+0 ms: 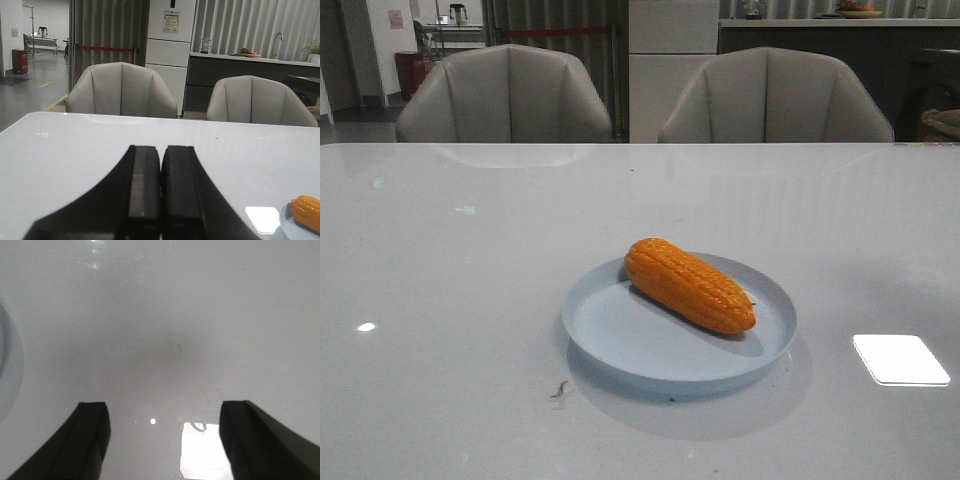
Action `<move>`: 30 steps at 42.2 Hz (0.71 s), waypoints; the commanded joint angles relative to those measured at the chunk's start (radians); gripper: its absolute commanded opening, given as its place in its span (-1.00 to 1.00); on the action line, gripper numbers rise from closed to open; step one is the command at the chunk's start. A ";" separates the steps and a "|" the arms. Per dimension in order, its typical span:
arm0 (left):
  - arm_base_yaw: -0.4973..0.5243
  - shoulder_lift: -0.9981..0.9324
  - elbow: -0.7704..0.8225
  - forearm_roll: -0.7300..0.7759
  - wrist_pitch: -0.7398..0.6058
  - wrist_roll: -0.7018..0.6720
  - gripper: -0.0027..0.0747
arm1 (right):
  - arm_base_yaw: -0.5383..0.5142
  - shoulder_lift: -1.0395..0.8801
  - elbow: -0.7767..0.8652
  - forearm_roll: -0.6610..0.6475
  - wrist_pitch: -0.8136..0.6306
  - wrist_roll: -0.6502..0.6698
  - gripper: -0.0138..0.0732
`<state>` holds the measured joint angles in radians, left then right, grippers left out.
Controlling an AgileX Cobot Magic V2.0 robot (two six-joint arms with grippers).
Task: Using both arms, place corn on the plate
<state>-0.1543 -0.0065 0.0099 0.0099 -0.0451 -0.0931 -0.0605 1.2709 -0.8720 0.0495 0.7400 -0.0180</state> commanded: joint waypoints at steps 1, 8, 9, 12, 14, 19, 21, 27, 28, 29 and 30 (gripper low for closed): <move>-0.004 -0.018 0.039 -0.010 -0.090 -0.008 -0.69 | -0.006 -0.030 -0.023 0.003 -0.041 -0.005 0.63; -0.004 -0.018 0.039 -0.010 -0.090 -0.008 -0.69 | -0.006 -0.030 -0.023 -0.003 -0.046 -0.005 0.63; -0.004 -0.018 0.039 -0.010 -0.090 -0.008 -0.69 | -0.006 -0.030 -0.025 -0.008 -0.052 -0.005 0.63; -0.004 -0.018 0.039 -0.010 -0.090 -0.008 -0.69 | -0.006 -0.030 -0.026 0.000 -0.052 -0.005 0.59; -0.004 -0.018 0.039 -0.010 -0.090 -0.008 -0.69 | -0.002 -0.030 -0.026 0.015 -0.054 -0.005 0.49; -0.004 -0.018 0.039 -0.010 -0.090 -0.008 -0.69 | -0.002 -0.037 -0.026 0.029 -0.079 -0.005 0.10; -0.004 -0.018 0.039 -0.010 -0.090 -0.008 -0.69 | -0.002 -0.044 -0.026 0.030 -0.079 -0.005 -0.06; -0.004 -0.018 0.039 -0.010 -0.090 -0.008 -0.69 | -0.002 -0.087 -0.026 0.051 -0.082 -0.005 -0.56; -0.004 -0.018 0.039 -0.010 -0.090 -0.008 -0.69 | -0.002 -0.097 -0.026 0.057 -0.083 -0.005 -0.65; -0.004 -0.018 0.039 -0.010 -0.090 -0.008 -0.69 | -0.002 -0.111 -0.026 0.063 -0.084 -0.005 -0.64; -0.004 -0.018 0.039 -0.010 -0.090 -0.008 -0.69 | -0.002 -0.122 -0.026 0.064 -0.086 -0.005 -0.62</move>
<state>-0.1543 -0.0065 0.0099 0.0099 -0.0451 -0.0931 -0.0605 1.2086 -0.8720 0.0927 0.7101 -0.0180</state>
